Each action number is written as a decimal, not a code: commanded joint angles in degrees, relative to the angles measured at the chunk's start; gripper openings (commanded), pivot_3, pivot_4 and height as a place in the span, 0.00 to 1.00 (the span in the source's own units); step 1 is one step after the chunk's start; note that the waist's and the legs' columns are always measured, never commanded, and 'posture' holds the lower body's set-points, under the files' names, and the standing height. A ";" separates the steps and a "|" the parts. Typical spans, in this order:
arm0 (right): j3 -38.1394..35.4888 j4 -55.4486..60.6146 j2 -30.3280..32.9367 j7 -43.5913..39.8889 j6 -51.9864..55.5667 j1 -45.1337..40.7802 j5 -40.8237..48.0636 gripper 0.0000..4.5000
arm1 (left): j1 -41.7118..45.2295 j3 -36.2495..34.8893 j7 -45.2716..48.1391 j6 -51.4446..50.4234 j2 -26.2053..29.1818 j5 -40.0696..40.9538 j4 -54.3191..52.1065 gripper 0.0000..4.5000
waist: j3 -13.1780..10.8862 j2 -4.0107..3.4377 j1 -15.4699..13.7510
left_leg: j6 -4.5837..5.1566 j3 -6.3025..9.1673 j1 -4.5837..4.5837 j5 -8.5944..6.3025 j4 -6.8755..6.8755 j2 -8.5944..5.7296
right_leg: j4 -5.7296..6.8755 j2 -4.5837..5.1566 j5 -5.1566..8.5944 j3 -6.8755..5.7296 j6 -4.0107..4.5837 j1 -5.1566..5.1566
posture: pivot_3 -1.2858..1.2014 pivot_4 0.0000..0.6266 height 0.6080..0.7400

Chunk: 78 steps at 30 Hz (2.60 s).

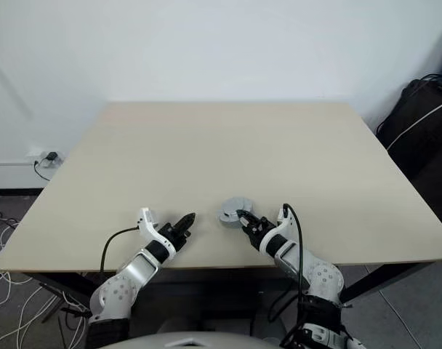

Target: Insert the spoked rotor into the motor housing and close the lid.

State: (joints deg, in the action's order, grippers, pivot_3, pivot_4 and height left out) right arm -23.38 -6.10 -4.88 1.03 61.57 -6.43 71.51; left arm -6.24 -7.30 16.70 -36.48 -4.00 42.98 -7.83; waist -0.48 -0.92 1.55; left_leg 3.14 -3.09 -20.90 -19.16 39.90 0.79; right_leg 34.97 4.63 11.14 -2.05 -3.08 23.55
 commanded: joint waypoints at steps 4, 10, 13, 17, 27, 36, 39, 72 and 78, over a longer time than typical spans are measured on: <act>3.87 5.30 -3.18 -1.29 0.31 -3.73 6.76 0.45 | -2.03 -1.37 1.14 0.05 -7.13 14.79 -3.41 0.04 | -0.01 -0.01 0.06 | -0.01 0.01 0.01 0.01 0.00 0.04 | 0.01 -0.02 0.02 -0.01 0.03 0.01 | 0.52 0.00 1.00; 5.24 5.13 -1.88 -0.53 -0.49 -3.90 8.14 0.45 | -4.32 -0.74 0.59 0.54 -6.46 22.19 -3.53 0.42 | -0.01 0.00 0.03 | -0.01 0.00 -0.01 0.00 0.00 0.01 | -0.02 -0.02 0.03 0.00 0.05 0.01 | 0.52 0.00 1.00; 5.67 5.04 -1.40 -0.39 -0.29 -4.00 8.57 0.45 | -5.79 -1.13 1.03 0.18 -6.64 27.28 -3.49 0.64 | -0.01 0.00 0.05 | -0.01 0.00 0.00 0.00 0.00 0.01 | -0.01 -0.02 0.03 0.00 0.06 0.01 | 0.52 0.00 1.00; 6.16 4.97 -0.84 -0.04 -0.06 -4.22 8.93 0.45 | -7.06 -0.34 0.21 0.39 -6.30 30.63 -3.09 0.92 | -0.02 -0.01 0.09 | -0.01 0.00 0.00 0.00 0.00 0.02 | -0.01 -0.02 0.05 0.00 0.08 0.01 | 0.52 0.00 1.00; 8.33 5.64 0.36 0.64 3.41 -3.81 10.77 0.45 | -8.11 2.39 -1.44 2.06 -5.87 32.22 -1.57 1.00 | -0.03 0.00 0.16 | -0.02 0.00 0.00 0.00 0.00 0.01 | -0.01 -0.02 0.06 0.00 0.09 0.01 | 0.52 0.00 1.00; 10.51 6.06 2.01 1.60 7.34 -2.78 13.91 0.45 | -8.09 3.98 -0.95 3.22 -5.23 33.61 -1.02 1.00 | -0.04 0.01 0.16 | -0.01 -0.01 -0.01 0.00 0.00 0.01 | -0.03 -0.03 0.06 0.00 0.10 0.01 | 0.52 0.00 1.00; 11.34 6.28 2.64 1.52 8.53 -2.59 15.50 0.45 | -7.97 4.13 -0.88 3.26 -5.20 33.85 -0.55 1.00 | -0.04 0.01 0.17 | -0.02 0.00 0.00 0.00 0.00 0.01 | -0.02 -0.03 0.06 0.00 0.11 0.01 | 0.52 0.00 1.00; 16.00 8.47 9.18 1.81 5.72 -0.01 12.86 0.74 | -7.39 5.48 -0.71 4.33 -3.88 35.14 0.52 0.48 | -0.26 0.30 0.02 | 0.00 0.00 -0.04 -0.01 0.00 0.01 | -0.05 -0.02 0.08 -0.01 0.12 0.04 | 0.52 0.00 1.00; 15.46 8.33 10.39 1.68 5.37 0.21 12.55 1.00 | -7.51 5.31 -0.87 4.78 -4.07 34.60 0.39 0.47 | -0.30 0.32 0.01 | 0.00 0.00 -0.05 -0.01 0.00 0.02 | -0.05 -0.02 0.08 -0.01 0.12 0.05 | 0.52 0.00 1.00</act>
State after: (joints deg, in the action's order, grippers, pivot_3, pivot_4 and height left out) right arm -7.09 0.22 5.23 3.53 67.54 -5.81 83.57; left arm -14.55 -1.96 14.92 -32.08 -3.55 77.06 -5.11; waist -0.79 -0.60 1.56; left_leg 3.13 -3.09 -20.95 -19.17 39.90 0.81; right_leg 34.91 4.60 11.21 -2.07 -2.96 23.60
